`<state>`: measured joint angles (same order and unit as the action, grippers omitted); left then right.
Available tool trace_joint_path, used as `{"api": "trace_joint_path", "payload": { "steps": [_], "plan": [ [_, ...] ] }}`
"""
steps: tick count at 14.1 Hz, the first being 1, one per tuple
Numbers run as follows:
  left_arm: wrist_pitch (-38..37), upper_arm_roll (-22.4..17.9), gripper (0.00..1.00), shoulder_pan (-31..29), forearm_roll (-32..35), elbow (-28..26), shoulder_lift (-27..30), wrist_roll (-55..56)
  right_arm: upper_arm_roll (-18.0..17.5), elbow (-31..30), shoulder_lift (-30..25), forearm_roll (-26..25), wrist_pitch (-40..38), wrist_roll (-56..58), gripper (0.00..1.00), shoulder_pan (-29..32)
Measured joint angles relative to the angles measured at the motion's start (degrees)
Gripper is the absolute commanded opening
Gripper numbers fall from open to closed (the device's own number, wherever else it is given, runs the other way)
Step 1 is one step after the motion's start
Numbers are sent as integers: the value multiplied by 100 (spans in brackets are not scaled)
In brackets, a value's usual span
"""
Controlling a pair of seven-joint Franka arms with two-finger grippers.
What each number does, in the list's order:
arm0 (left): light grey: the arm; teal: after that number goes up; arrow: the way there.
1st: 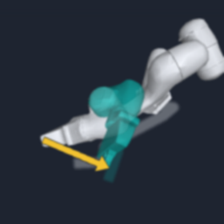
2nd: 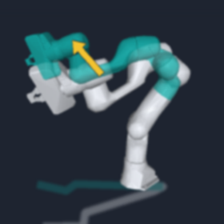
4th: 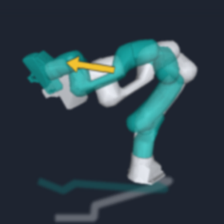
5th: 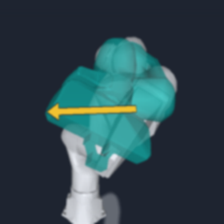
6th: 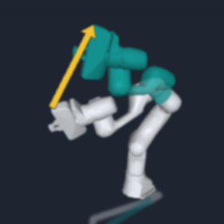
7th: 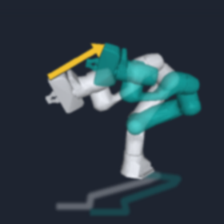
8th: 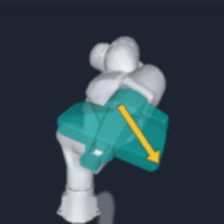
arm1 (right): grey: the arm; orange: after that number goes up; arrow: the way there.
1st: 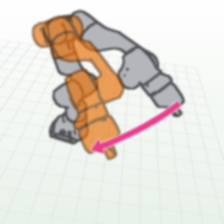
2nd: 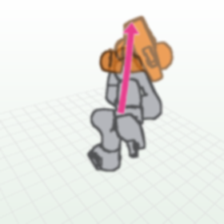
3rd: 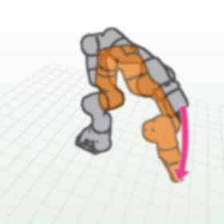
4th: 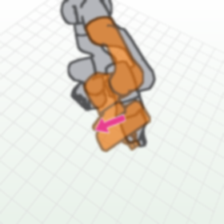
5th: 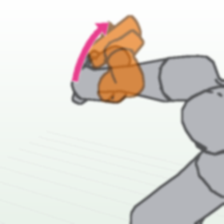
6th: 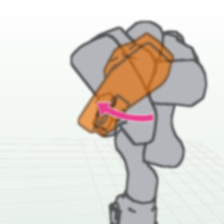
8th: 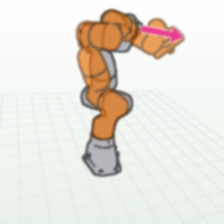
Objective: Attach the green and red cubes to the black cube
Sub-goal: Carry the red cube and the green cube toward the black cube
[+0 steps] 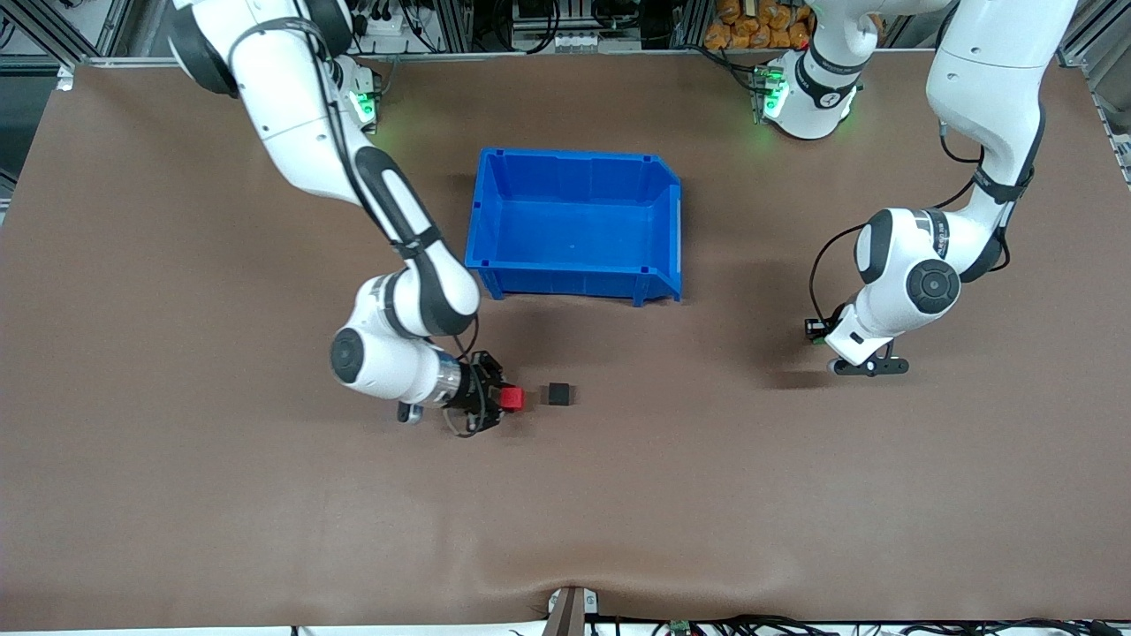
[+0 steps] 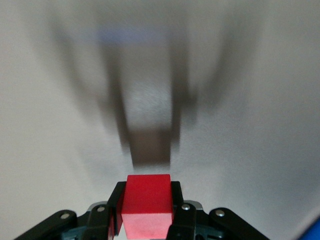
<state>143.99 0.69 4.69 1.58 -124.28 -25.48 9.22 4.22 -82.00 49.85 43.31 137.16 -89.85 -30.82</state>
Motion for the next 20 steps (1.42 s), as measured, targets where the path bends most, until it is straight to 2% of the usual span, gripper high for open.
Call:
{"api": "trace_joint_path", "payload": {
  "steps": [2, 5, 9, 10, 11, 15, 18, 20],
  "plan": [
    [13, 117, 0, 1, 0, 174, 3, 526, 4, 3, 39, 34, 46, -19, 0, -49],
    [-280, 530, 0, 73, 2, 705, 7, 1998, 2, 15, 44, 69, 45, -20, 0, -103],
    [-967, 669, 0, 834, 8, 1660, -116, 4555, 1, 18, 159, 89, 342, -29, 0, -318],
    [-1004, 670, 0, 1050, 10, 1882, -239, 5221, 4, 20, 166, 97, 396, -36, 46, -357],
    [-1011, 672, 0, 1262, 11, 2118, -419, 5889, 4, 19, 170, 98, 440, -42, 99, -380],
    [-1008, 668, 0, 1838, 12, 3240, -1385, 8348, 66, 30, 225, 98, 579, -35, 100, -395],
    [-1004, 669, 0, 1938, 11, 3986, -1929, 9505, 324, 227, 142, -33, 611, 211, 100, -335],
    [-1004, 672, 0, 2072, 11, 4416, -2226, 10020, 606, 392, -94, -297, -137, 359, 100, -191]
  ]
}}
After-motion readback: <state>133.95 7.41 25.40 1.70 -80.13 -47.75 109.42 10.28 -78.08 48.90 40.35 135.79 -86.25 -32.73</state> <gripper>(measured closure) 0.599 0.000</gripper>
